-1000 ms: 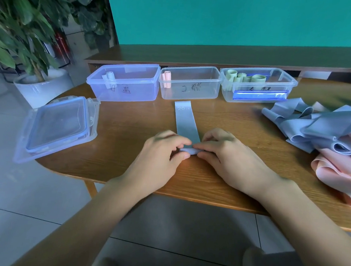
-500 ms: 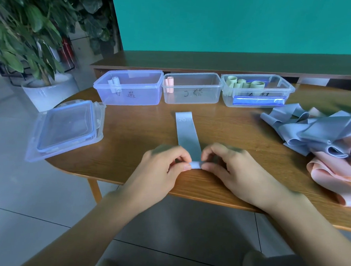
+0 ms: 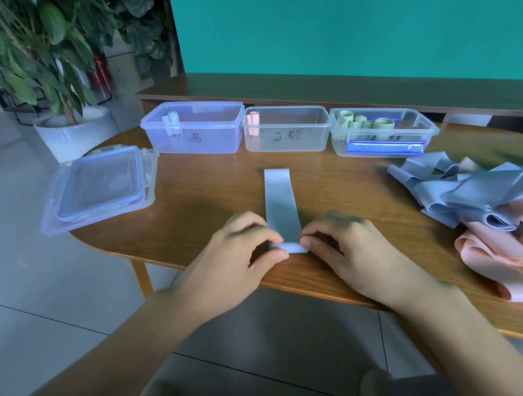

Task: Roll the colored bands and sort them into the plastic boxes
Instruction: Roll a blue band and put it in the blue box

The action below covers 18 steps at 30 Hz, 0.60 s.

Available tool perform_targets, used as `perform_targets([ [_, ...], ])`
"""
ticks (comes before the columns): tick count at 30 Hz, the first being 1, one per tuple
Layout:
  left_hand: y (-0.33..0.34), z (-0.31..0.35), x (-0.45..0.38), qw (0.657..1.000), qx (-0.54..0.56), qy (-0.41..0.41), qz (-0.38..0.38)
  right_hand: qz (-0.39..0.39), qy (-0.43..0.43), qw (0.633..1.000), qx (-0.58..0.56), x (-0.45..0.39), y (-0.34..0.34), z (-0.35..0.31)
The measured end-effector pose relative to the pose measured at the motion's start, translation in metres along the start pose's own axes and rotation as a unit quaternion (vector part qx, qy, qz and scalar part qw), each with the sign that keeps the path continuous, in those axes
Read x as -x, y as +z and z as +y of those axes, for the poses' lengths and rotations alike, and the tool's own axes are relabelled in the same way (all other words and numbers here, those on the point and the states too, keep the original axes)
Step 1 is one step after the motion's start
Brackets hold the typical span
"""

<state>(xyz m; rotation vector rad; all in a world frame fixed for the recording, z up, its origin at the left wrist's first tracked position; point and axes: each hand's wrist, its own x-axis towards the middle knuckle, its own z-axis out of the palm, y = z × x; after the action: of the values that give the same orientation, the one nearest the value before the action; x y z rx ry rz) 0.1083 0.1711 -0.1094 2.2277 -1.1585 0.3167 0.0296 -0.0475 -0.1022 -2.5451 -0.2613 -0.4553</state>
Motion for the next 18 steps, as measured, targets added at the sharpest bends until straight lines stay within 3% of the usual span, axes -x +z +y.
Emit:
perform_targets([
  [8,0.002,-0.0035,-0.0067,1.0,-0.009,-0.009,0.017,0.045,-0.027,0.999,0.011,-0.0001,0.004,-0.0015],
  [18,0.0001,-0.0023,-0.01,1.0,-0.005,-0.016,-0.005,0.024,-0.018,0.999,-0.026,-0.0081,0.0043,0.0018],
])
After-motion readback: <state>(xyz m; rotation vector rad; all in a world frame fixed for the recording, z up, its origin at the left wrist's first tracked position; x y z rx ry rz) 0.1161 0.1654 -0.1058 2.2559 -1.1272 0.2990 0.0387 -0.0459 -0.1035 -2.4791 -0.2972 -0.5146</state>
